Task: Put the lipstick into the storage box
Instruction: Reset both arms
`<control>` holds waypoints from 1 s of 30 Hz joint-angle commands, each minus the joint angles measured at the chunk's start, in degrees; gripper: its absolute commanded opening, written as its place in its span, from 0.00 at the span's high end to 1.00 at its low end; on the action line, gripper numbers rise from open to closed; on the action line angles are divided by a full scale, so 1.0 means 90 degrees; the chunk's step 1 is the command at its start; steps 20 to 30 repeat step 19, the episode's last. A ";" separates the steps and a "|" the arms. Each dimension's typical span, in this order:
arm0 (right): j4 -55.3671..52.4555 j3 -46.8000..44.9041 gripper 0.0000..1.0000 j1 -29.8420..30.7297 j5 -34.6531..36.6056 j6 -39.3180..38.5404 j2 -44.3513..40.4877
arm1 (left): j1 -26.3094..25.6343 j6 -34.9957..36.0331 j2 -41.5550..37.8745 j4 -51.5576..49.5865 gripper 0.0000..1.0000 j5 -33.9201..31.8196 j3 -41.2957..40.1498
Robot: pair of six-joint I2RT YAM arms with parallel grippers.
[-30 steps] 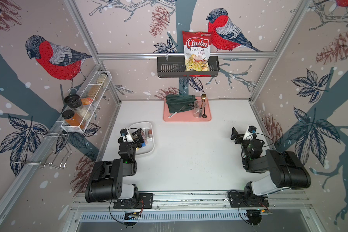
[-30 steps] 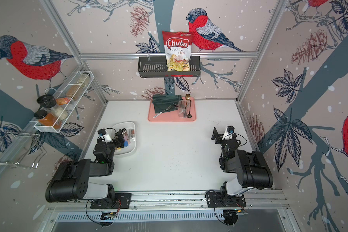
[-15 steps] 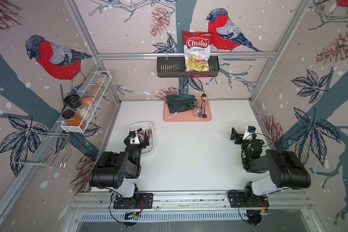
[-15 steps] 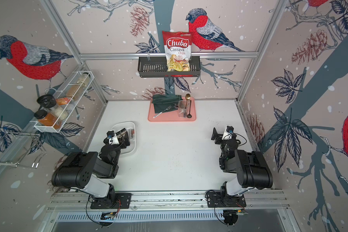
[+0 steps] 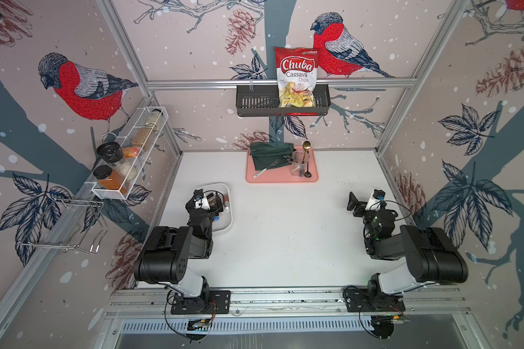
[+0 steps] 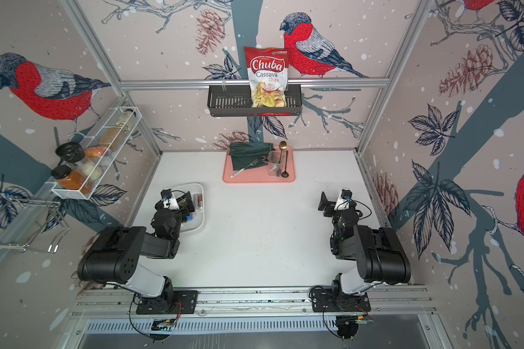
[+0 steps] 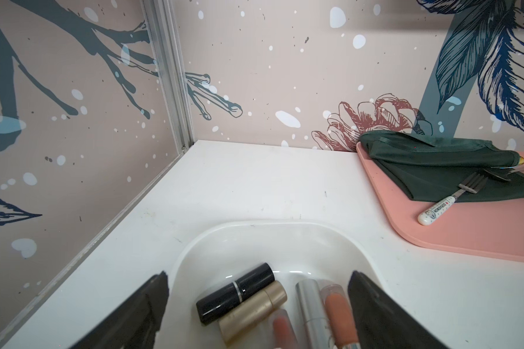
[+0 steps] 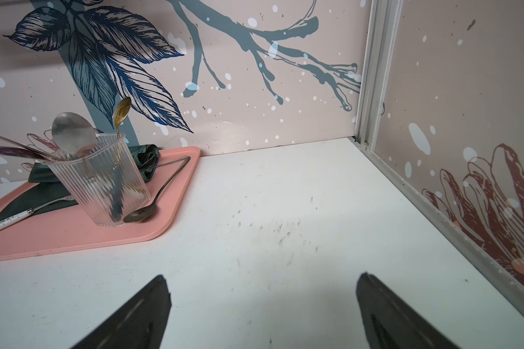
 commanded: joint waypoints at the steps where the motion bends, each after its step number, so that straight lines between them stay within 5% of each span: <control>1: 0.0129 0.0015 0.00 0.0005 0.0025 0.0020 0.0002 | -0.0009 -0.0012 -0.0001 0.0069 0.01 -0.0053 0.0006; 30: 0.0145 0.0002 0.00 0.0115 0.0246 -0.0039 0.0002 | -0.0009 -0.0005 -0.0003 0.0085 0.01 -0.0059 -0.0001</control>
